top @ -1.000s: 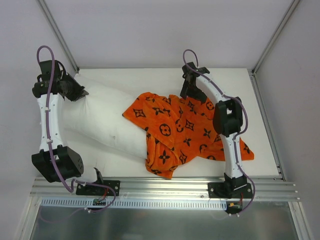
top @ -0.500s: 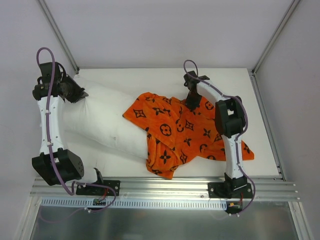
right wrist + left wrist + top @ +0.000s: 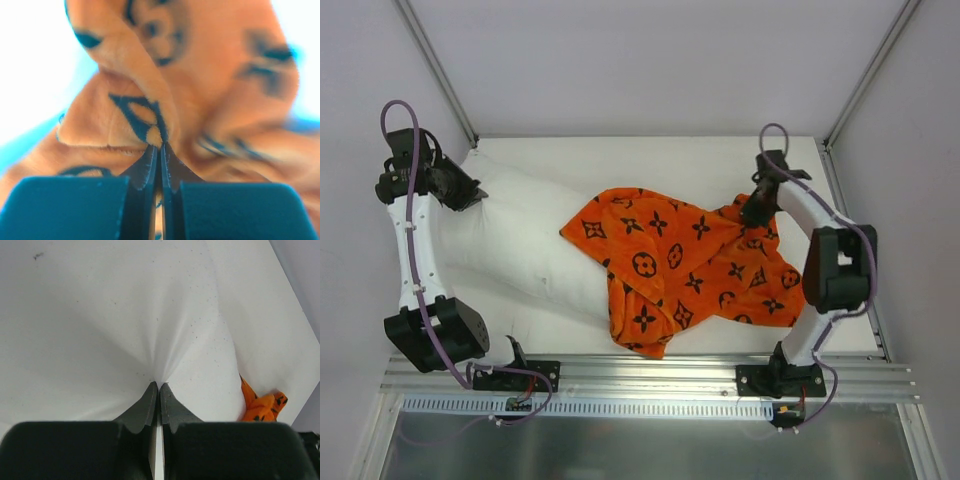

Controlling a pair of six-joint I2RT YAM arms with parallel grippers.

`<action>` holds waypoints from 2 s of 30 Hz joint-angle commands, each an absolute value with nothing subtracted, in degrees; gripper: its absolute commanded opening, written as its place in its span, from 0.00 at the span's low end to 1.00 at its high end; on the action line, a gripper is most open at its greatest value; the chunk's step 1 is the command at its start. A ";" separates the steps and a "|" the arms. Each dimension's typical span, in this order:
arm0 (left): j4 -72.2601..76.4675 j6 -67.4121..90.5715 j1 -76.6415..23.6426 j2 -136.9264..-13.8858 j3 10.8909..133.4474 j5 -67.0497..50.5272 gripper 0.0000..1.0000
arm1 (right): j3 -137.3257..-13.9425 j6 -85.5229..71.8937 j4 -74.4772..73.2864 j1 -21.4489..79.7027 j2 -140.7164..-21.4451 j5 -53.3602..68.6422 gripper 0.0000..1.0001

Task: Remove the pillowcase from the pillow

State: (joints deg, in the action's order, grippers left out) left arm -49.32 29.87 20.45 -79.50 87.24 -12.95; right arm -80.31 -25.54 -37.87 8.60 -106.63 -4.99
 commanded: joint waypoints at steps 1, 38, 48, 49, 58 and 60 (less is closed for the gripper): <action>-47.37 28.83 23.46 -76.91 90.79 -11.43 0.00 | -70.10 -28.21 -31.92 -2.26 -89.79 -0.74 0.01; -50.53 22.16 12.23 -79.19 100.02 -9.32 0.99 | -82.99 -6.24 -52.38 5.86 -77.27 -11.83 0.93; -52.56 22.68 -7.38 -67.50 75.94 -4.66 0.96 | -55.28 -10.72 -45.88 14.68 -72.07 -7.38 0.95; -52.56 24.07 -8.60 -67.41 74.02 -4.57 0.95 | -54.59 -11.51 -45.01 15.11 -73.90 -5.82 0.95; -46.59 30.58 -16.08 -72.68 59.60 -2.99 0.79 | -69.22 -11.07 -40.77 13.54 -92.97 -3.37 0.01; -44.66 31.63 -16.26 -74.70 58.80 -1.94 0.65 | -80.17 -11.51 -43.14 11.70 -95.97 -3.42 0.01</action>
